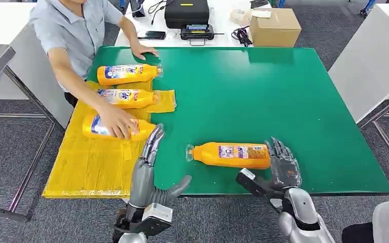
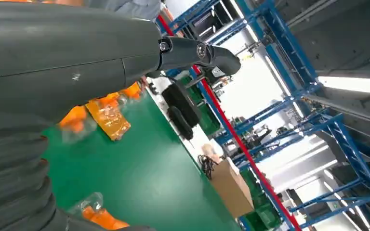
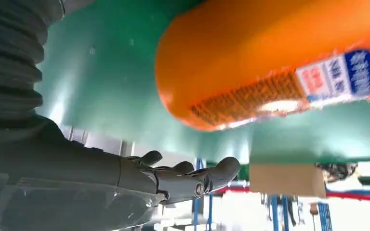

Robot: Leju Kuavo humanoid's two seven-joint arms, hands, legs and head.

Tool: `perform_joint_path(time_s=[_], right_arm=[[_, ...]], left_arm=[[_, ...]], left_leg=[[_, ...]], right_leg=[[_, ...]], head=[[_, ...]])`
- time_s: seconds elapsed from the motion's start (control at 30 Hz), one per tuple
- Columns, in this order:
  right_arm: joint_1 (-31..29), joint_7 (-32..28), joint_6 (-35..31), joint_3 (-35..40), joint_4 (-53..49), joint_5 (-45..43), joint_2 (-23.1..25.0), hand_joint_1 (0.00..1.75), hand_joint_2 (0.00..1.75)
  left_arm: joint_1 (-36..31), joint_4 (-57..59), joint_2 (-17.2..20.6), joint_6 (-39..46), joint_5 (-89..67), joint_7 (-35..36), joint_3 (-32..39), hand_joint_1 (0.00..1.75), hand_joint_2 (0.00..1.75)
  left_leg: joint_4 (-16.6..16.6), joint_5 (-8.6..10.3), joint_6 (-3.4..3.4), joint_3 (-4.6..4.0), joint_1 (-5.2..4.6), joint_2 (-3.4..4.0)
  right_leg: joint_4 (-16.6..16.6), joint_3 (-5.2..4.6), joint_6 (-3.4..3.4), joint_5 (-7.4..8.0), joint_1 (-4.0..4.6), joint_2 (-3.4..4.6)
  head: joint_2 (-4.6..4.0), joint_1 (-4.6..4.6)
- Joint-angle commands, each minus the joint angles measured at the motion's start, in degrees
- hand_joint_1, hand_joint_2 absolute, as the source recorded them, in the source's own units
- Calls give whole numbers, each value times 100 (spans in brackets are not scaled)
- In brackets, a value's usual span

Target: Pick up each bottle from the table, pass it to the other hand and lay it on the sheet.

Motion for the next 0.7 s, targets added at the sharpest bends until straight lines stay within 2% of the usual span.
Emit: perform_joint_path(time_s=[0.03, 0.3, 0.37, 0.47, 0.53, 0.7], right_arm=[[-465, -19, -126, 246, 546, 124, 75, 0, 175], [-579, -89, 63, 370, 684, -140, 183, 0, 175], [-660, -88, 112, 374, 836, -207, 181, 0, 175], [-905, 43, 197, 467, 1290, -64, 168, 0, 175], [-1118, 38, 315, 486, 1747, -220, 194, 0, 175], [-1260, -22, 283, 485, 2070, -271, 239, 0, 175]], left_arm=[[-230, 274, 260, -40, 32, 11, -276, 0, 175], [-267, 326, 259, -12, 59, 14, -302, 0, 175], [-284, 351, 253, 9, 59, -6, -311, 0, 175], [-56, 188, -82, 11, -546, -185, -6, 0, 175], [-273, 314, 157, 11, -237, 2, -292, 0, 175], [-373, 465, 178, 11, -63, -118, -328, 0, 175]], left_leg=[[-4, -13, -13, 35, 8, 18], [-5, -7, -9, 20, 4, 10], [-7, -14, -15, 41, 7, 21], [-5, -13, -14, 35, 7, 25], [-4, -11, -10, 28, 7, 23], [-7, -9, -12, 35, 5, 15]], right_leg=[[-9, 33, -16, -6, 9, 14], [-7, 20, -11, -3, 5, 8], [-8, 37, -19, -7, 8, 17], [-7, 30, -17, -5, 8, 21], [-10, 26, -13, -1, 8, 20], [-8, 33, -16, -4, 6, 12]], head=[[0, 0], [0, 0], [0, 0], [0, 0], [0, 0], [0, 2]])
